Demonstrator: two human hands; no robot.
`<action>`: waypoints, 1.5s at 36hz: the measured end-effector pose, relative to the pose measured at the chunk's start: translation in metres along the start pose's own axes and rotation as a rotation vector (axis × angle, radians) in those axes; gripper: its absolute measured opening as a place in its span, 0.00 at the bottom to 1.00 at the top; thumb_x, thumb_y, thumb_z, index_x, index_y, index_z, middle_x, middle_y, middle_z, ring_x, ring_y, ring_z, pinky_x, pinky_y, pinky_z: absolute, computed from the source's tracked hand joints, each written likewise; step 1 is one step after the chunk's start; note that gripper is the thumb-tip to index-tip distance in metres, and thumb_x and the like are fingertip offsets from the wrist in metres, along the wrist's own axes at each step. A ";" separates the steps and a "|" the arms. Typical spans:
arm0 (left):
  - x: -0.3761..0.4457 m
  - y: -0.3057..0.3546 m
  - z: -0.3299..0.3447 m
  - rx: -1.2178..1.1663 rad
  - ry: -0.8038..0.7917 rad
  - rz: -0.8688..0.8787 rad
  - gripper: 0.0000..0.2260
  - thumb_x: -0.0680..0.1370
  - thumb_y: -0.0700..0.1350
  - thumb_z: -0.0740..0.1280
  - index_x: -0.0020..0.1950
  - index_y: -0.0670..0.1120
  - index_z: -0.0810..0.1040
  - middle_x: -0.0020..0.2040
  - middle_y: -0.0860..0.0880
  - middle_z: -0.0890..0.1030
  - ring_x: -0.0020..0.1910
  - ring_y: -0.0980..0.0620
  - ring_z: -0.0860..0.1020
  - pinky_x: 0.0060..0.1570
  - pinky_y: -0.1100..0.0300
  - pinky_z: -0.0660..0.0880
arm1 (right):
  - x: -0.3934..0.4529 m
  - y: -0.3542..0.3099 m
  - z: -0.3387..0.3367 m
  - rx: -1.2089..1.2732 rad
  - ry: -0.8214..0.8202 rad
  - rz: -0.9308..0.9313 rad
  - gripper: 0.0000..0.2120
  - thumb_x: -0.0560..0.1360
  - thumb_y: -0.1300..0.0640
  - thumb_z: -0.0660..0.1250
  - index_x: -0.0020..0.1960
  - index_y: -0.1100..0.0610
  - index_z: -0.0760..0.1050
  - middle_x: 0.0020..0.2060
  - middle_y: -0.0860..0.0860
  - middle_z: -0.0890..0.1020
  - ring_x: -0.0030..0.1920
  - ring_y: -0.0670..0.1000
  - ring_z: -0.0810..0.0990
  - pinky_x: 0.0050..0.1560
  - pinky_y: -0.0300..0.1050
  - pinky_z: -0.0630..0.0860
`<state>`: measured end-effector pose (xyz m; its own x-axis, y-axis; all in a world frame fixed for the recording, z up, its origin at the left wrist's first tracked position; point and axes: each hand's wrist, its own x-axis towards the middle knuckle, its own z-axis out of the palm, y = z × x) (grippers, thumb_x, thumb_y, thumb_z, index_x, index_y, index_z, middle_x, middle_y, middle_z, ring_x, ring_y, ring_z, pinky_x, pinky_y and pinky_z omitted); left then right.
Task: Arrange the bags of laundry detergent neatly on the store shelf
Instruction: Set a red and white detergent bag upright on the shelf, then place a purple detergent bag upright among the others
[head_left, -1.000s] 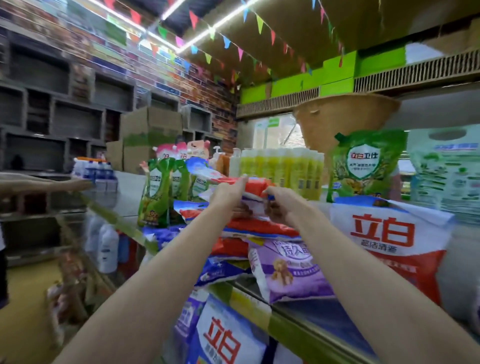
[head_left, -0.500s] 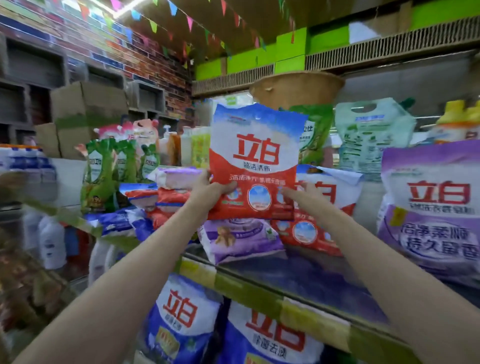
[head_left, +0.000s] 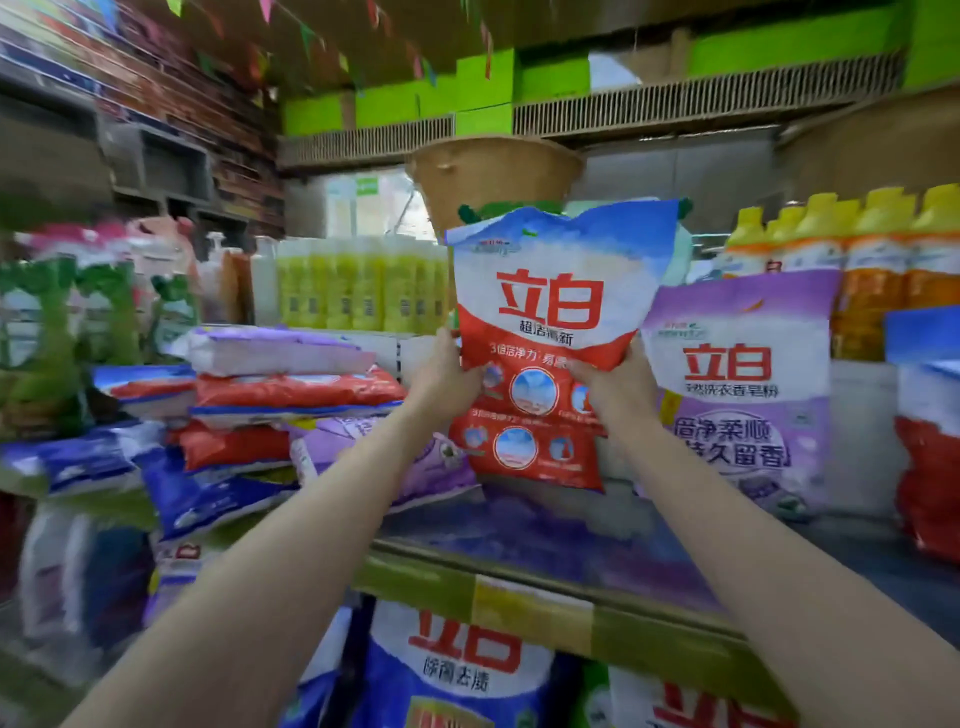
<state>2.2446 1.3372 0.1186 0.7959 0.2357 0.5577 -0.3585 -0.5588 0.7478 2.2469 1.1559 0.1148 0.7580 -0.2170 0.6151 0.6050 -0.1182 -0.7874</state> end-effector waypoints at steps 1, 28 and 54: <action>-0.001 -0.001 0.002 0.021 -0.019 0.039 0.26 0.68 0.45 0.70 0.63 0.40 0.68 0.59 0.39 0.77 0.58 0.41 0.77 0.58 0.45 0.74 | 0.001 0.005 0.003 0.002 -0.006 0.026 0.23 0.69 0.64 0.73 0.62 0.58 0.71 0.50 0.48 0.78 0.49 0.47 0.76 0.45 0.32 0.72; -0.025 -0.037 -0.133 0.903 0.224 0.265 0.15 0.73 0.48 0.61 0.56 0.45 0.79 0.56 0.43 0.76 0.59 0.42 0.73 0.58 0.51 0.68 | 0.008 0.024 0.054 -0.606 0.106 -0.054 0.33 0.69 0.59 0.72 0.66 0.71 0.59 0.66 0.67 0.62 0.69 0.65 0.59 0.69 0.52 0.55; 0.011 -0.055 -0.202 0.099 0.231 -0.492 0.13 0.76 0.45 0.67 0.58 0.41 0.74 0.43 0.43 0.78 0.39 0.45 0.77 0.31 0.63 0.74 | -0.030 -0.011 0.122 -0.636 -0.297 -0.630 0.23 0.73 0.61 0.67 0.66 0.64 0.67 0.68 0.59 0.63 0.70 0.58 0.62 0.69 0.46 0.60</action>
<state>2.1743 1.5308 0.1565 0.7260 0.6503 0.2238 0.0852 -0.4079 0.9091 2.2475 1.2823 0.1103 0.4206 0.3129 0.8516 0.7447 -0.6552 -0.1270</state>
